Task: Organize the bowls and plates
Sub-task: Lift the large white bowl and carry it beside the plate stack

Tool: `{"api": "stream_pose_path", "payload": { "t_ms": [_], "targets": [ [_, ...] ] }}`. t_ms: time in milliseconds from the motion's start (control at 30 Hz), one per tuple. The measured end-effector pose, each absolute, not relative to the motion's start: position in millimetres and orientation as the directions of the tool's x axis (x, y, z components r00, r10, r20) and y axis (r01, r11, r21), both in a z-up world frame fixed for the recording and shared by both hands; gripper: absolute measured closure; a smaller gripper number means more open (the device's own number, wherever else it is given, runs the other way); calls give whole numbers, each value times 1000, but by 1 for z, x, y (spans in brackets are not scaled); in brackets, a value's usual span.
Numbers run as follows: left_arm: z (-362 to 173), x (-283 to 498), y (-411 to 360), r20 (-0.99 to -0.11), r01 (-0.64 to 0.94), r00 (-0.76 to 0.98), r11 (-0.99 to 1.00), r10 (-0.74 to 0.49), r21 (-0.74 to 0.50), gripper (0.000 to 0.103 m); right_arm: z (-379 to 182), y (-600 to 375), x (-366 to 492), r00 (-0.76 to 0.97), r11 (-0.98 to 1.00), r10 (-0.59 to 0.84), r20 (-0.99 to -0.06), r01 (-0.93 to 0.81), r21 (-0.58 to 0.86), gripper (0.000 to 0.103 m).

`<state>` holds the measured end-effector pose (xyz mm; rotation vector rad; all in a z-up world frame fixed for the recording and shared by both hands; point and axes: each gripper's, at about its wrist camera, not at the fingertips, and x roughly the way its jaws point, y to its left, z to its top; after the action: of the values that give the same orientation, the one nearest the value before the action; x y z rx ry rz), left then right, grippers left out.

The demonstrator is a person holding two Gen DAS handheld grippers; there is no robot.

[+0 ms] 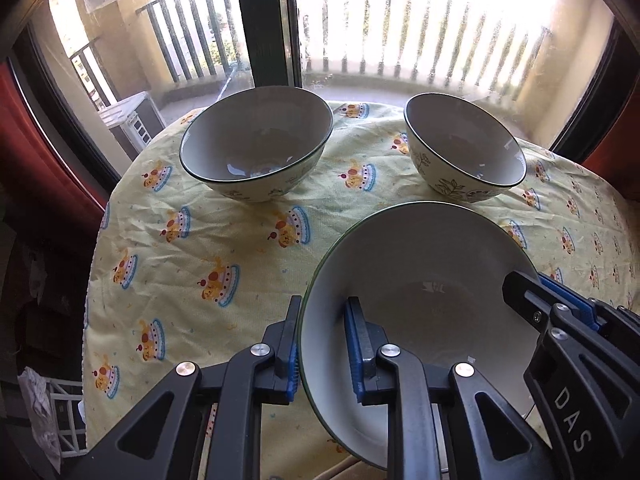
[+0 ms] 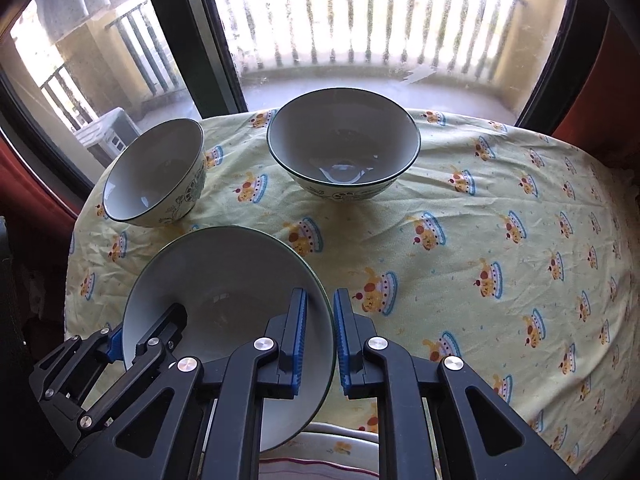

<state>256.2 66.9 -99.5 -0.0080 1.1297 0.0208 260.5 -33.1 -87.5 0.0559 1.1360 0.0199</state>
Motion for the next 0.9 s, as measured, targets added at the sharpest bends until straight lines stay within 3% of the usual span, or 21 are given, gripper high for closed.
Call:
{"api": "stream_pose_path", "payload": {
  "t_ms": [900],
  "targets": [
    [-96,159,-117,-910,46,414,999,-35,-18,85,-67,-228,166,447,998,18,-894,41,40,86]
  ]
}}
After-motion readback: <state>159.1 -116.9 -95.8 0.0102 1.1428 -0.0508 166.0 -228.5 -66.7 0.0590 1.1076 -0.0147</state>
